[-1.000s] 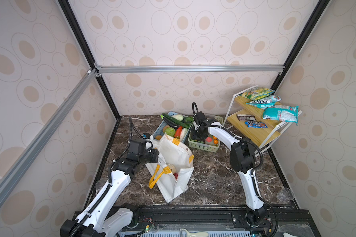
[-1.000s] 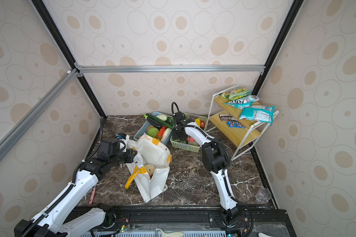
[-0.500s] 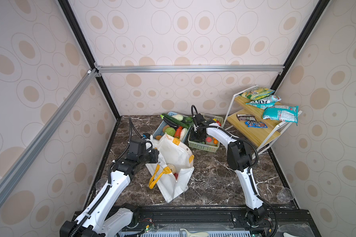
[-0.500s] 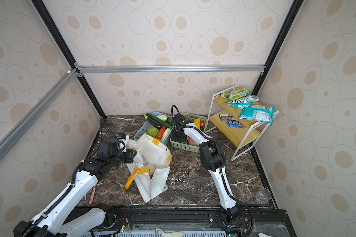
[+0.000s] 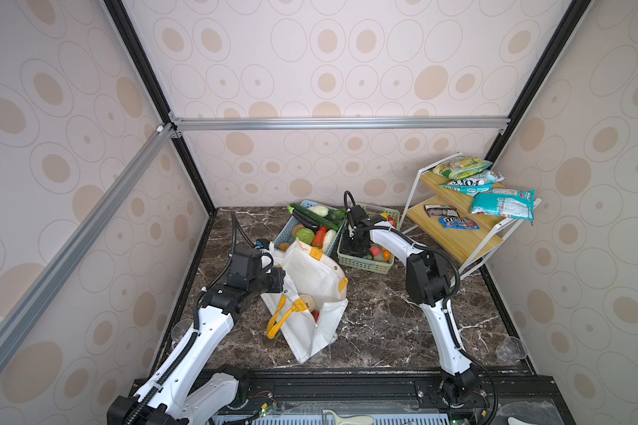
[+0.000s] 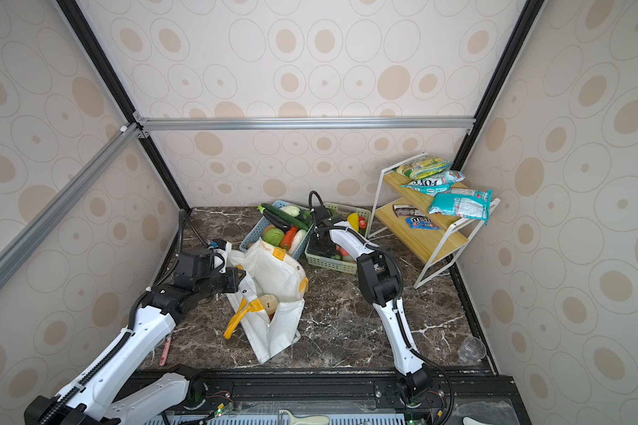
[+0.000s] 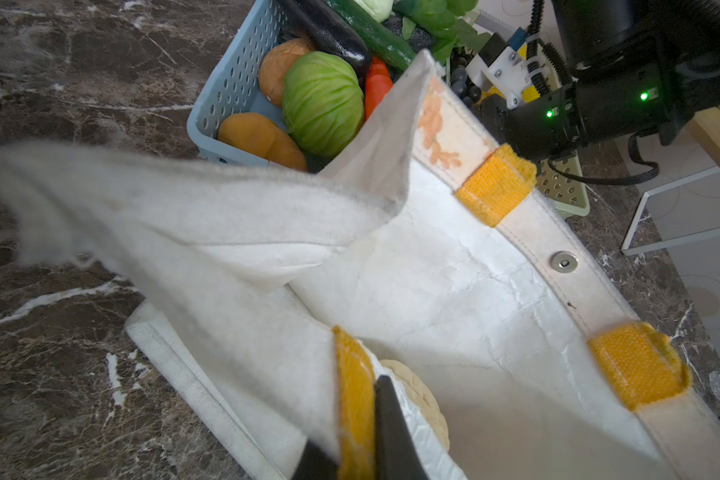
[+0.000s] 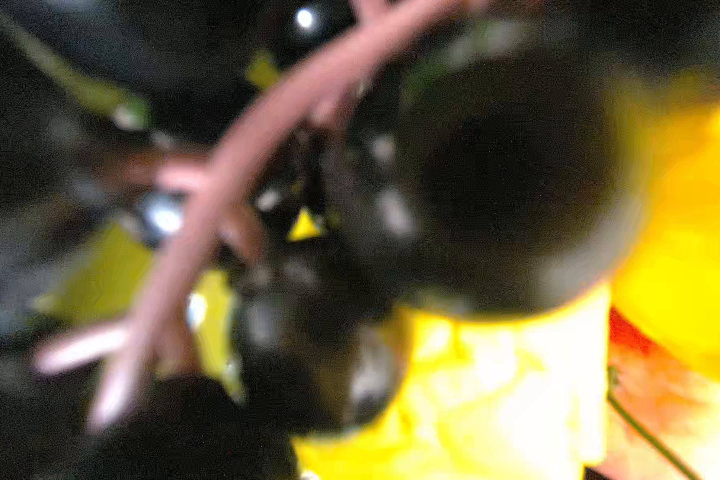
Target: Place the food into the grocery bag and tie it
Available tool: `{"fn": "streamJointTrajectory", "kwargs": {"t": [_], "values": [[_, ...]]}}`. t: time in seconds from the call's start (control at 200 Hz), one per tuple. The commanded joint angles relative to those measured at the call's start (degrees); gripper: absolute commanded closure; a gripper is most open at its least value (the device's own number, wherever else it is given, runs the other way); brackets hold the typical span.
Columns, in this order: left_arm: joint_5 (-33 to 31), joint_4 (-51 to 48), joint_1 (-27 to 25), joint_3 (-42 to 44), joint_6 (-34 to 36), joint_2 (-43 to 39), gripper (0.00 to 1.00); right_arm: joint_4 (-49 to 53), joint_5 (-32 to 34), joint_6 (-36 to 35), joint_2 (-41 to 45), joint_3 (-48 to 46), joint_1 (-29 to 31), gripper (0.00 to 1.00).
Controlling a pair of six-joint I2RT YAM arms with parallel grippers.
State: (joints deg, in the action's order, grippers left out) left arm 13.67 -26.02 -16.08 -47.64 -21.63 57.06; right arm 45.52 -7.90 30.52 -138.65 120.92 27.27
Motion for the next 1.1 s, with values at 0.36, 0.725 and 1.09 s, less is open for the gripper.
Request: {"fn": "streamJointTrajectory", "kwargs": {"t": [0.36,0.725,1.09], "values": [[-0.14,0.42,0.08,-2.44,1.59,-0.83,1.00,-2.01,-2.35,-0.53,3.71,-5.23,-0.71,0.61],[-0.44,0.17,0.15,-2.20,1.48,-1.41,1.00,-6.41,-4.91,0.67,9.84,-11.20,-2.08,0.63],[-0.32,0.32,0.10,-2.05,0.99,-1.56,1.00,-7.28,-7.23,0.33,9.91,-12.11,-2.66,0.54]]}}
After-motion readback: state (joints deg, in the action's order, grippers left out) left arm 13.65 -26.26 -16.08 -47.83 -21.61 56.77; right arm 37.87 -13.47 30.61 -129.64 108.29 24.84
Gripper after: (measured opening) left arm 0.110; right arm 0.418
